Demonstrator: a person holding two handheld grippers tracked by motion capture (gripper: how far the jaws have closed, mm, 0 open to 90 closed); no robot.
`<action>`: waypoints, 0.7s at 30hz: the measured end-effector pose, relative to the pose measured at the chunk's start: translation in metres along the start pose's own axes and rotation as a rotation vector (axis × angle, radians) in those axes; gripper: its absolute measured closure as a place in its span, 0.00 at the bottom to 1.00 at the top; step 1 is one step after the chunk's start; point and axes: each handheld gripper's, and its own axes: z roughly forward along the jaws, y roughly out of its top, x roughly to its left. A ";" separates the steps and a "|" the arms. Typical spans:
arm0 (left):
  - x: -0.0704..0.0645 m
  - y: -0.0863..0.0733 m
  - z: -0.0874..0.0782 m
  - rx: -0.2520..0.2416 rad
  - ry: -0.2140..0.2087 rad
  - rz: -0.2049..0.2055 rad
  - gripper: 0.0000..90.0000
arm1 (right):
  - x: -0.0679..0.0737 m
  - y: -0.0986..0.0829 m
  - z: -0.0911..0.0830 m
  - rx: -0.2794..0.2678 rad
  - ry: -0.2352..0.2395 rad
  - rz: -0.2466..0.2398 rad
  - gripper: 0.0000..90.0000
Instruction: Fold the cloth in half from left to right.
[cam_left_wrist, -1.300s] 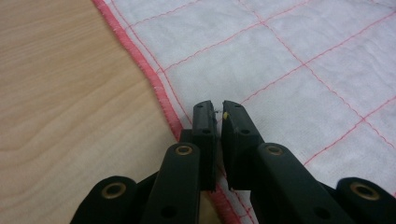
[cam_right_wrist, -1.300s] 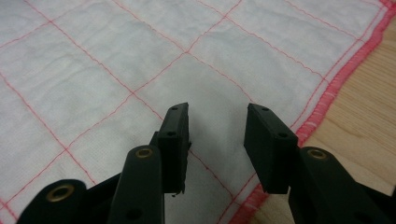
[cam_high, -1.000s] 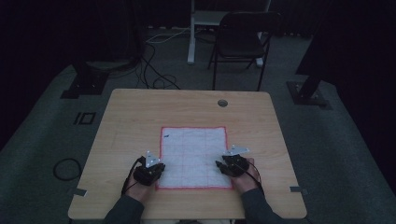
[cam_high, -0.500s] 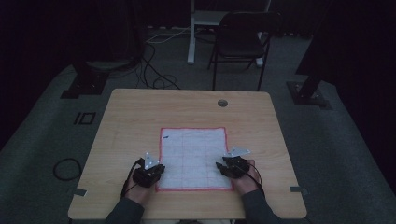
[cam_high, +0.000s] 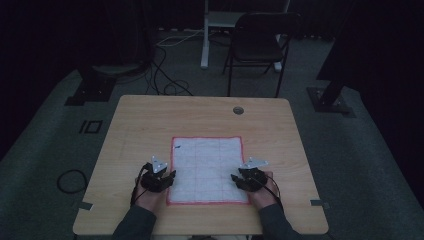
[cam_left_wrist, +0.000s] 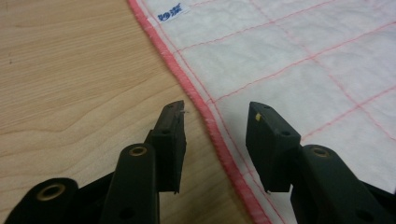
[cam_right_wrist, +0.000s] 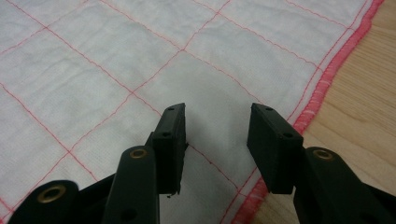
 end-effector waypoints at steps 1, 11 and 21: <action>0.000 0.000 0.001 0.003 0.004 0.000 0.64 | 0.000 0.000 0.000 0.000 0.000 0.000 0.63; -0.002 0.000 0.007 -0.006 -0.015 -0.016 0.60 | 0.001 -0.001 -0.001 0.002 0.000 0.006 0.63; -0.004 0.004 0.006 -0.026 -0.017 -0.030 0.61 | 0.002 -0.002 -0.002 0.003 0.003 0.007 0.63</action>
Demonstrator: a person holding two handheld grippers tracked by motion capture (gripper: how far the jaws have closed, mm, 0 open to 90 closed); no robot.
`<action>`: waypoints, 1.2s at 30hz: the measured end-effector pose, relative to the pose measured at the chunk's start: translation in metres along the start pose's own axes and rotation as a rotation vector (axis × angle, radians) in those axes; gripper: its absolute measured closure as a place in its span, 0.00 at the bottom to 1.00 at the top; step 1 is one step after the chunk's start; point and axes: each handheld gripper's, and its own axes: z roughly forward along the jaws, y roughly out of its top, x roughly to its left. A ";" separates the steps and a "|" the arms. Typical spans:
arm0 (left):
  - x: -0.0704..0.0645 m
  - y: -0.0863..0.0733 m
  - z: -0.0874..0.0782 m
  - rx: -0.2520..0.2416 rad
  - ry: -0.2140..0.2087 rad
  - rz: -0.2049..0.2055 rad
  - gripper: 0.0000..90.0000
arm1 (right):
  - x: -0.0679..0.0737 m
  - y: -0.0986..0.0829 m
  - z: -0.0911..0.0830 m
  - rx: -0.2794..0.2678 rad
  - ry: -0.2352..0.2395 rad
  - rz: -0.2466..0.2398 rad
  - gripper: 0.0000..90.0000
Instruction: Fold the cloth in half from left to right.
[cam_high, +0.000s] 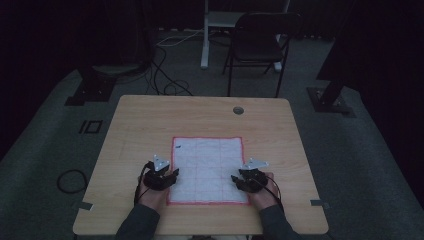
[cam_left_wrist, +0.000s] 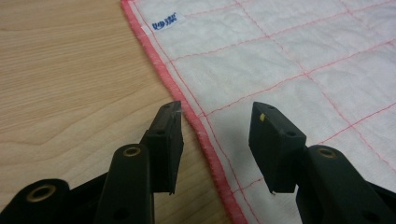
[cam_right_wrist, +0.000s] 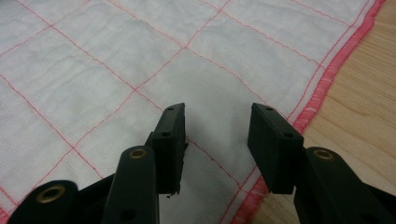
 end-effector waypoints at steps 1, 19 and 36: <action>-0.001 0.000 0.001 0.005 0.003 0.001 0.61 | 0.000 0.000 0.000 0.000 0.000 0.000 0.63; -0.002 0.002 0.001 0.050 -0.006 0.017 0.96 | 0.005 -0.002 -0.004 0.010 0.015 0.003 0.61; -0.007 0.026 -0.015 -0.077 -0.139 -0.009 0.97 | -0.008 -0.002 -0.011 -0.040 -0.038 0.046 0.60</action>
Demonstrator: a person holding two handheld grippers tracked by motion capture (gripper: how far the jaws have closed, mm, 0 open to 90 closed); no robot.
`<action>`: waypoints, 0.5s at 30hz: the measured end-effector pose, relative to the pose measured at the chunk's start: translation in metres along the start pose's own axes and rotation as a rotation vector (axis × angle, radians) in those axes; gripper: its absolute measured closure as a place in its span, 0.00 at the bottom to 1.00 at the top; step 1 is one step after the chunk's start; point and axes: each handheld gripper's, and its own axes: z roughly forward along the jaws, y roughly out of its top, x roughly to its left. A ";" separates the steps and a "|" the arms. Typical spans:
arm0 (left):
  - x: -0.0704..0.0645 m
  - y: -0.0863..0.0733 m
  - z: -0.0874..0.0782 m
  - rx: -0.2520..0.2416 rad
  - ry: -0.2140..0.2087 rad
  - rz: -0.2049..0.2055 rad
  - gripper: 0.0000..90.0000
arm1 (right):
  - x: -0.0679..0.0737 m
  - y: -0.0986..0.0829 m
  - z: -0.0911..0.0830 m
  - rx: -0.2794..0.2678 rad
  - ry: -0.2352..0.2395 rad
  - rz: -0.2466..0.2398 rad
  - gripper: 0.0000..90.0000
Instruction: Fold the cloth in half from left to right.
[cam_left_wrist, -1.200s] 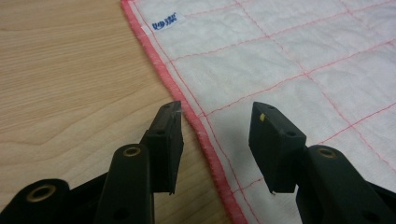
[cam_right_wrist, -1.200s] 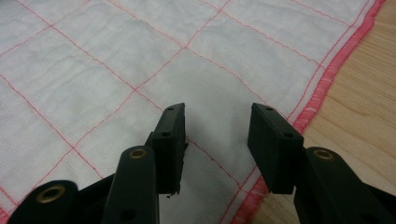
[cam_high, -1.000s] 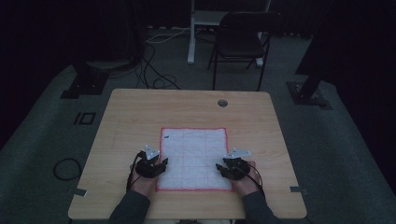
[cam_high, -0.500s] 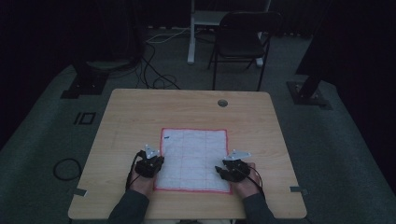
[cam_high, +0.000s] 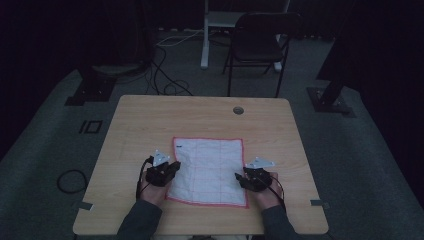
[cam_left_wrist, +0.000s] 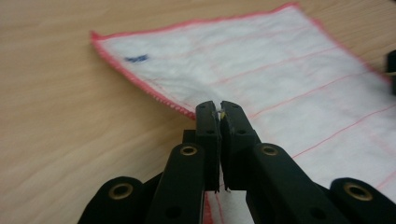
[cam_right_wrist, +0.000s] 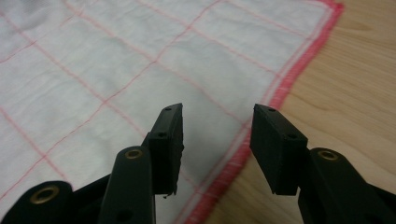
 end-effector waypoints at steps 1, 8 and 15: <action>-0.003 0.003 0.000 -0.008 -0.010 0.006 0.97 | -0.002 0.000 -0.001 -0.004 -0.002 0.005 0.60; -0.019 0.021 0.004 -0.037 -0.069 0.031 0.97 | -0.008 -0.001 -0.003 -0.003 -0.010 0.018 0.61; -0.033 0.032 0.009 -0.050 -0.111 0.050 0.97 | -0.007 -0.001 -0.002 0.003 -0.006 0.012 0.61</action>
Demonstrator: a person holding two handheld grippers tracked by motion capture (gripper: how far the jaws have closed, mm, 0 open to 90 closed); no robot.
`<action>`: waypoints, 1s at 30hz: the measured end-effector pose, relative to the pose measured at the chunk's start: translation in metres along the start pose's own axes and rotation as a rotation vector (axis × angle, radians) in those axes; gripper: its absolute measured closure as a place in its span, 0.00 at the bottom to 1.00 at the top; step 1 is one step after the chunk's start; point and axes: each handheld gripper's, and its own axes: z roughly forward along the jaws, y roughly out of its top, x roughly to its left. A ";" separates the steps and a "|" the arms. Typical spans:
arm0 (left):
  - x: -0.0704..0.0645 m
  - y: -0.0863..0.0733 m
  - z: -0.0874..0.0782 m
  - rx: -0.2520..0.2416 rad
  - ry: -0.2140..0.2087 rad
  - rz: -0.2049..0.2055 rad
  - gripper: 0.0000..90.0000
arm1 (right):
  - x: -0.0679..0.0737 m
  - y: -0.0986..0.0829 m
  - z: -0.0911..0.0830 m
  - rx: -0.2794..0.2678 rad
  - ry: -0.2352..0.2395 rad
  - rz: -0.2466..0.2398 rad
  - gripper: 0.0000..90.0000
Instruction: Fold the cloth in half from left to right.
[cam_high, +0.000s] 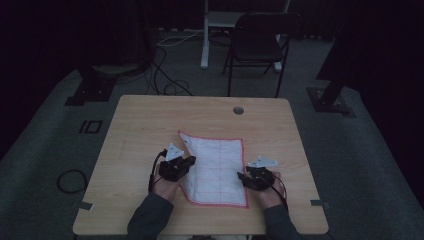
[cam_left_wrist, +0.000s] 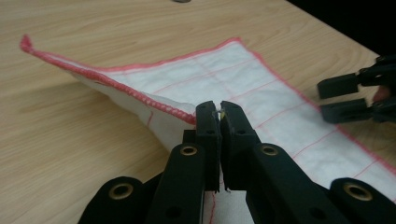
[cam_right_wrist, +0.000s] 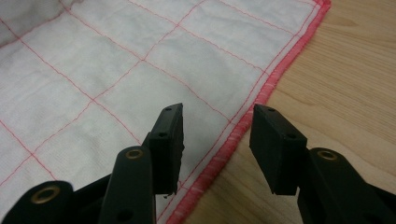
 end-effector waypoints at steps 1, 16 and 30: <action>-0.002 0.002 0.001 -0.003 -0.006 0.003 0.97 | 0.000 0.000 0.000 0.000 0.001 -0.001 0.61; -0.032 0.021 0.025 -0.002 -0.082 0.049 0.97 | -0.003 -0.001 -0.002 -0.004 0.001 0.013 0.61; -0.065 0.033 0.049 0.012 -0.149 0.095 0.97 | -0.016 -0.003 -0.010 -0.023 -0.027 0.060 0.60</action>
